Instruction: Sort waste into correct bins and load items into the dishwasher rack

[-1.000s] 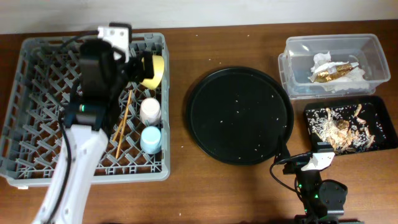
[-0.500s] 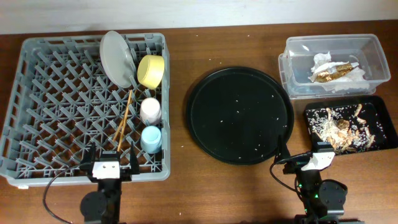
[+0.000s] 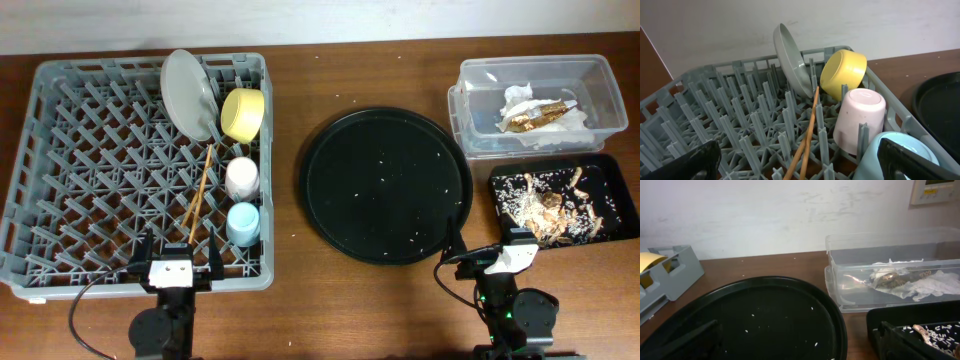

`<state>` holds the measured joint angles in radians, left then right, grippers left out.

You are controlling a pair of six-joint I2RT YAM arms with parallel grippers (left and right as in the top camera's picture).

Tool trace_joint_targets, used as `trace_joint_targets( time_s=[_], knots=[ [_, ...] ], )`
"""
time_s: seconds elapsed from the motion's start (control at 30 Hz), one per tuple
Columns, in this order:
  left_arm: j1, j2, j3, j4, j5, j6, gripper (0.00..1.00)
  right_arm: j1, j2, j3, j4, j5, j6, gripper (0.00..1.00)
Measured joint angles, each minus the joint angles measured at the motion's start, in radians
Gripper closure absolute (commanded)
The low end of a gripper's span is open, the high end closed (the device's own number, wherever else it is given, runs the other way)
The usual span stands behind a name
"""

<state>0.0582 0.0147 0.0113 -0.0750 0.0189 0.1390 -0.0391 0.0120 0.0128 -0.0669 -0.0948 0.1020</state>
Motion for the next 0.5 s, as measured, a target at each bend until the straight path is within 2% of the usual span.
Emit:
trace_joint_targets(
  time_s=[0.5],
  knots=[
    [0.0,0.0,0.0,0.0,0.0,0.0,0.01,0.0,0.0,0.0,0.0,0.0,-0.001,0.02]
  ],
)
